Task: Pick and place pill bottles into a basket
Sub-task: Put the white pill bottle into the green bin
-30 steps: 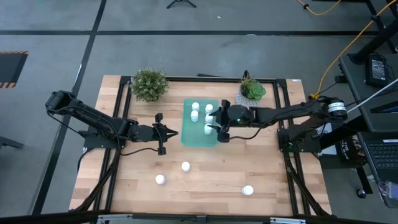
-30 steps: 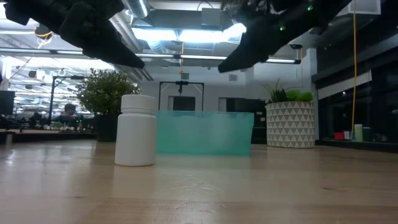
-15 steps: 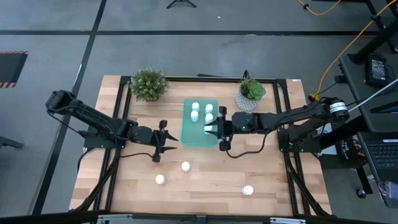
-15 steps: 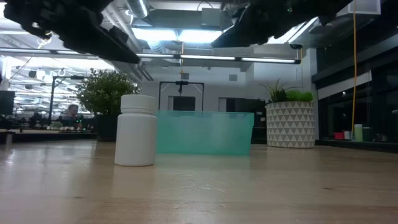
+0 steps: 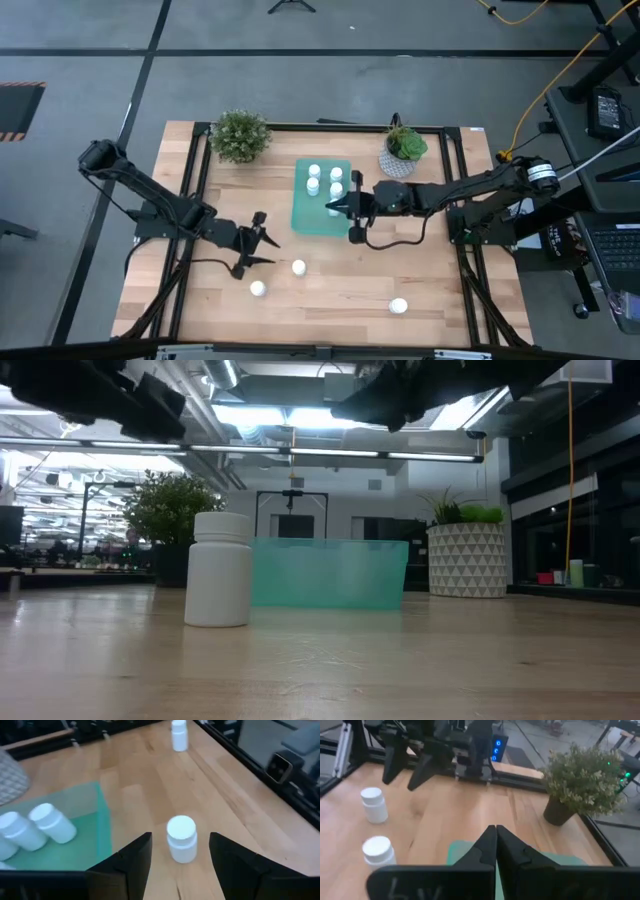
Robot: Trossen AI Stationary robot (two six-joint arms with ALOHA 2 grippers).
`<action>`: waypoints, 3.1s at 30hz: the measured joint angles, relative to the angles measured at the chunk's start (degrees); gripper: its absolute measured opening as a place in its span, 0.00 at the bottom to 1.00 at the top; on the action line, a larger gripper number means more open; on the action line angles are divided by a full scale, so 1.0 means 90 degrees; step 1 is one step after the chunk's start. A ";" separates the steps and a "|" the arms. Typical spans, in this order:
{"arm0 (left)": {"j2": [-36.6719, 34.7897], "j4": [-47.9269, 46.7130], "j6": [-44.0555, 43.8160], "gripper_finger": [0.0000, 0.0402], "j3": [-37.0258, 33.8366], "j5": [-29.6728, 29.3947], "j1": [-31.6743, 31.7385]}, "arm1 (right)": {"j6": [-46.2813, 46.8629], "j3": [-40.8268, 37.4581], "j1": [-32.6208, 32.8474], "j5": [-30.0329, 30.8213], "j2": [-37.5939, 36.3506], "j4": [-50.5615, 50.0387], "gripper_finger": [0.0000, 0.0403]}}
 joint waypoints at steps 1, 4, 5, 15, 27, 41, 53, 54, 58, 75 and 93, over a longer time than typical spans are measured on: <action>0.0000 0.0001 -0.0066 0.48 0.0030 -0.0177 -0.0080 | 0.0000 0.0000 0.0010 -0.0011 0.0005 0.0013 0.02; 0.0000 0.0018 -0.0162 0.48 0.0103 -0.0433 -0.0257 | -0.0002 0.0000 0.0005 -0.0010 0.0015 0.0045 0.02; 0.0000 0.0009 -0.0219 0.48 0.0117 -0.0461 -0.0298 | -0.0002 0.0000 0.0005 -0.0010 0.0015 0.0047 0.02; 0.0737 0.0052 -0.1263 0.48 0.0479 -0.0630 -0.0025 | -0.0023 0.0000 0.0003 0.0005 0.0015 0.0033 0.03; 0.2284 -0.0589 -0.0773 0.48 0.1533 0.0104 -0.0015 | -0.0058 0.0000 -0.0002 0.0002 0.0015 -0.0014 0.02; 0.3099 -0.0603 -0.0758 0.48 0.2041 -0.0456 -0.0025 | -0.0034 0.0000 0.0000 0.0002 0.0015 -0.0023 0.03; 0.3075 -0.0611 -0.0735 0.48 0.2041 -0.0511 -0.0034 | -0.0036 0.0000 0.0000 0.0000 0.0012 -0.0021 0.03; 0.3075 -0.0609 -0.0654 0.48 0.2041 -0.0505 -0.0032 | -0.0036 0.0000 0.0000 0.0000 0.0012 -0.0021 0.03; 0.3075 -0.0596 -0.0425 0.49 0.2041 -0.0466 -0.0047 | -0.0039 0.0000 0.0000 0.0000 0.0012 -0.0021 0.03; 0.3109 -0.0659 -0.1319 0.63 0.2041 0.0025 0.0054 | -0.0031 0.0000 0.0003 -0.0003 0.0012 -0.0021 0.03; 0.3570 -0.0531 -0.1301 0.63 0.2041 0.0177 0.0300 | -0.0030 0.0000 0.0003 -0.0003 0.0012 -0.0021 0.03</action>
